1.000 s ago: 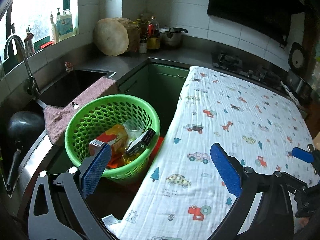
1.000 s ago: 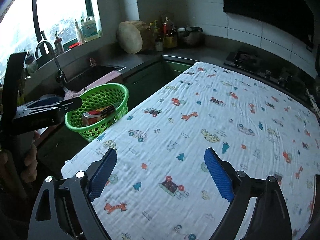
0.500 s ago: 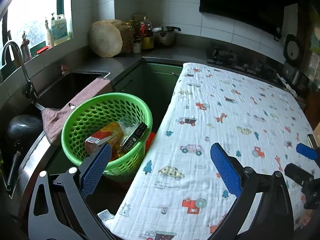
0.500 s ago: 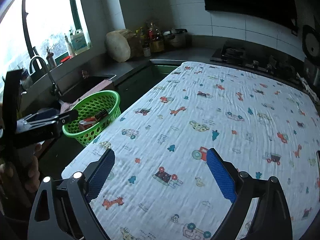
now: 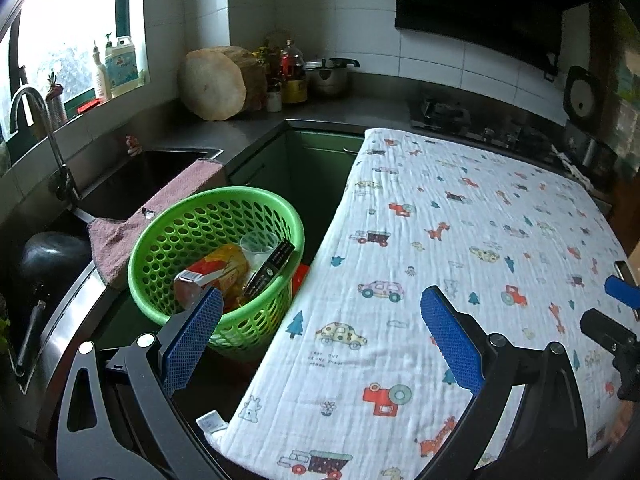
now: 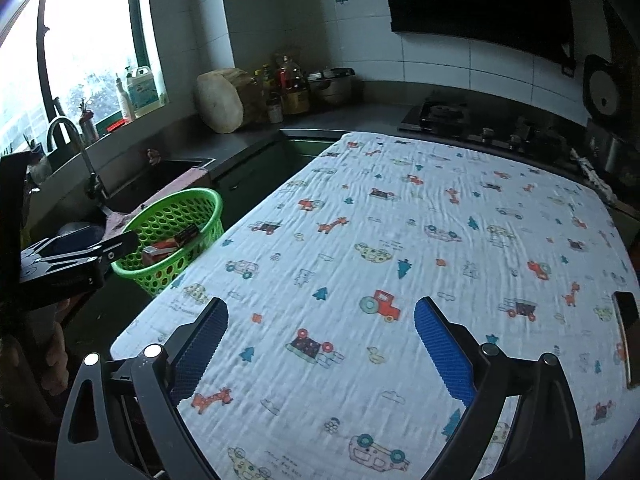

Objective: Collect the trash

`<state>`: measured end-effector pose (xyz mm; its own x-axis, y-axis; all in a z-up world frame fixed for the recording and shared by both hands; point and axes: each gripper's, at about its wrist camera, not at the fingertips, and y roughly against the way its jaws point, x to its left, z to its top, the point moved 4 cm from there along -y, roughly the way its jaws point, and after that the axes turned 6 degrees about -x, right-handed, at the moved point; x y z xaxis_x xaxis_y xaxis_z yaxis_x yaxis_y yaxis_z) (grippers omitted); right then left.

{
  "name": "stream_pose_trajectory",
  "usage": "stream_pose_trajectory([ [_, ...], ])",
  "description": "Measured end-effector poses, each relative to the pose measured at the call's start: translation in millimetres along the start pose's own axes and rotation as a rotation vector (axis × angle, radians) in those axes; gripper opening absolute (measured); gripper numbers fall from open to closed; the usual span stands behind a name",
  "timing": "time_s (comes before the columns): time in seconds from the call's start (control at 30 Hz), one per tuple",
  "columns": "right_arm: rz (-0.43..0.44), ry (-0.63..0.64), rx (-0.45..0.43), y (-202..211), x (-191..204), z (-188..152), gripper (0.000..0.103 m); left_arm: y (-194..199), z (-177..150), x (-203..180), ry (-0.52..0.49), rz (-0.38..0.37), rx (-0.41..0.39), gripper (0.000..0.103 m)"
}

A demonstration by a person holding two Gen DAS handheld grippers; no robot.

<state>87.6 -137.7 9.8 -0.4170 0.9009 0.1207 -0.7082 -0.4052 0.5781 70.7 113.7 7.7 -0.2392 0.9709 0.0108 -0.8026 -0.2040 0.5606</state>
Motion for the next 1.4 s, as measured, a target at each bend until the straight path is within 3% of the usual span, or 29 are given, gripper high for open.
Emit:
stream_pose_trajectory([
  [0.37,-0.061,-0.012,-0.013,4.5,-9.1,-4.3,0.092,10.3,-5.1,-5.4,-0.023,-0.002,-0.021,0.098],
  [1.4,-0.065,-0.023,0.005,0.0,-12.1,-11.5,0.093,7.5,-14.4,-4.7,-0.029,0.014,-0.011,0.098],
])
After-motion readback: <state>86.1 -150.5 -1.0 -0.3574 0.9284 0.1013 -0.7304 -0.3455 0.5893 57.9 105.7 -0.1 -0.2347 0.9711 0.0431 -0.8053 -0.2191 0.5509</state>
